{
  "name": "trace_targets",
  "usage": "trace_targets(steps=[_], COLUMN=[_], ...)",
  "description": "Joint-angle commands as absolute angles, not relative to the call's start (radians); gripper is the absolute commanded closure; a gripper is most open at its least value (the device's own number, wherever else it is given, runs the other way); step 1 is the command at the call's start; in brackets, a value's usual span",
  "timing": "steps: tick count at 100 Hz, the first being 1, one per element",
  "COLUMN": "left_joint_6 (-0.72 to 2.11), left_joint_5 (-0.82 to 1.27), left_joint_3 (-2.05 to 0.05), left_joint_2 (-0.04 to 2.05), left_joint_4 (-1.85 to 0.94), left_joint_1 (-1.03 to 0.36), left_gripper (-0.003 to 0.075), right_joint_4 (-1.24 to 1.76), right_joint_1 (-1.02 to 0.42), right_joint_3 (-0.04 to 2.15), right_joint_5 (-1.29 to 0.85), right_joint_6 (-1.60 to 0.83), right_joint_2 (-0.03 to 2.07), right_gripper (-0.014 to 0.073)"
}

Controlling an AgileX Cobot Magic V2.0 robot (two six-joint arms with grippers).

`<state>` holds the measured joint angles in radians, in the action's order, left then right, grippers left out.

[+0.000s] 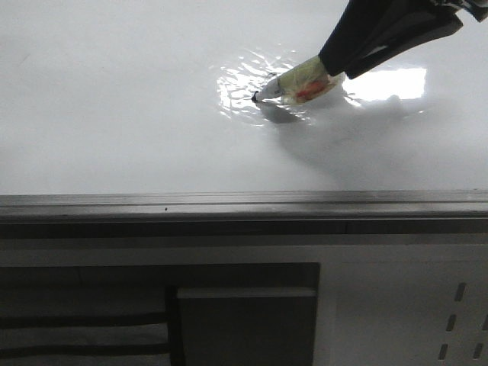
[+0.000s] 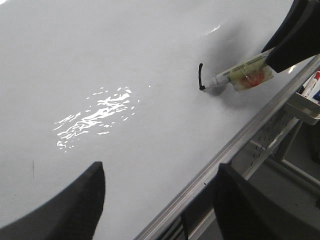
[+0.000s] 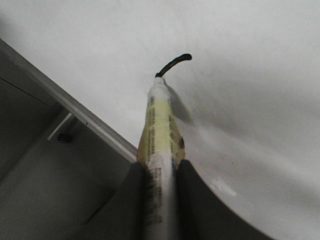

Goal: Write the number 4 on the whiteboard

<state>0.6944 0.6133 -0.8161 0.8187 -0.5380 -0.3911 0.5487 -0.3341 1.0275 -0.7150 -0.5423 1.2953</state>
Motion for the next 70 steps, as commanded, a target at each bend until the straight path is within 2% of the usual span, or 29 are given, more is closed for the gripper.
trace_targets(steps=[1, 18, 44, 59, 70], left_joint_6=[0.687, 0.691, 0.691, 0.691, 0.691], left_joint_5=[0.543, 0.536, 0.536, 0.531, 0.520], left_joint_3=[-0.844, -0.844, -0.844, -0.844, -0.844], left_joint_2=[0.820, 0.820, 0.820, 0.820, 0.820], left_joint_4=[-0.565, -0.565, -0.565, -0.565, -0.565], left_joint_1=[-0.385, -0.385, -0.385, -0.385, -0.385], left_gripper=[0.0300, 0.0300, 0.0300, 0.0300, 0.0300], right_joint_4=[0.479, 0.473, 0.557, 0.557, 0.539], right_joint_1=[-0.272, -0.174, -0.254, -0.265, -0.265], right_joint_3=[1.053, 1.053, 1.055, 1.055, 1.055], right_joint_5=[-0.698, -0.791, -0.731, -0.665, -0.722], right_joint_6=[-0.527, -0.523, -0.593, -0.593, -0.593], right_joint_2=[1.250, 1.168, 1.126, 1.166, 1.236], right_gripper=[0.0629, 0.0629, 0.0629, 0.0629, 0.0629])
